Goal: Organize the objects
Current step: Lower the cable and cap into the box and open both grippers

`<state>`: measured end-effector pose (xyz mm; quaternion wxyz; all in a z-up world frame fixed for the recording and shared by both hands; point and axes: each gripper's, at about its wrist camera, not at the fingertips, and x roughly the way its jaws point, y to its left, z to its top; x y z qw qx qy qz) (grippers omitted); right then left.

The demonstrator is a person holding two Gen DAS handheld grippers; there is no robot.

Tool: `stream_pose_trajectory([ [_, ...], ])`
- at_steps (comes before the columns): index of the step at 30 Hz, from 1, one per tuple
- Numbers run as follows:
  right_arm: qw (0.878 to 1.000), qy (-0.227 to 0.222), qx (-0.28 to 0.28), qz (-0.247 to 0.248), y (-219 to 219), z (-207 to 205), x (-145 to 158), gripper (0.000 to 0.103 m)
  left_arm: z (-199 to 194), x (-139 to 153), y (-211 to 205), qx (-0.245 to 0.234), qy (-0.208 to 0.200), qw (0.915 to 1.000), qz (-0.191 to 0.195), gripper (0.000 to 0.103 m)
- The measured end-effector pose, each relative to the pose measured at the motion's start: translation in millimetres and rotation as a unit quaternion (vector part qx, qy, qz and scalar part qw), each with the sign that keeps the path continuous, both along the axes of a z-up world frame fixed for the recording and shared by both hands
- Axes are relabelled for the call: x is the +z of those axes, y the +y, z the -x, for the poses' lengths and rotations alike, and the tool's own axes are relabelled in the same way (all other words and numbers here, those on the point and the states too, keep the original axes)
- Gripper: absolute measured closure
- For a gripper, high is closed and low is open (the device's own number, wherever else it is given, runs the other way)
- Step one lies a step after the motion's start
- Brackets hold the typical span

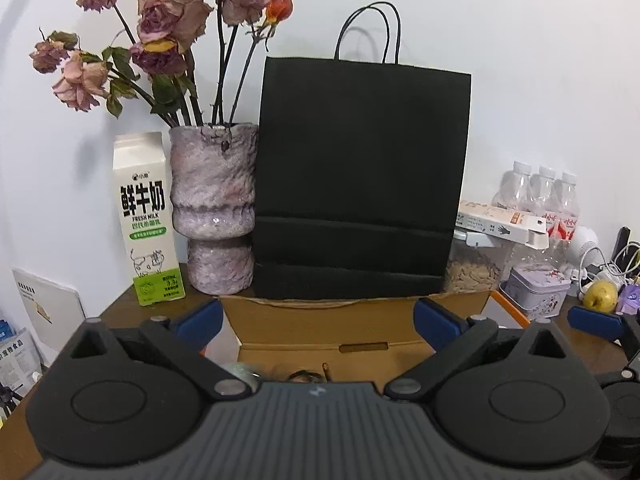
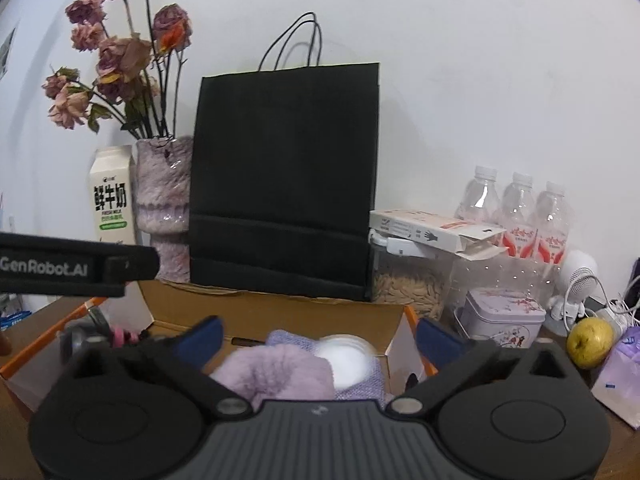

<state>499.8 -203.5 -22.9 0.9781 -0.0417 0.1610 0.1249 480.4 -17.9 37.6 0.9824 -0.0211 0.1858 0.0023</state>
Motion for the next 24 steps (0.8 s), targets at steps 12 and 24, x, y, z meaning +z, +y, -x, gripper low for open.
stream_pose_trajectory([
  [12,1.0,0.0,0.0,-0.005,-3,4,4,0.0,5,3,0,0.0,0.001,1.0,0.0,0.0],
  [24,1.0,-0.019,0.016,-0.012,-4,38,19,0.0,42,16,8,-0.011,-0.011,0.9998,0.01,0.0],
])
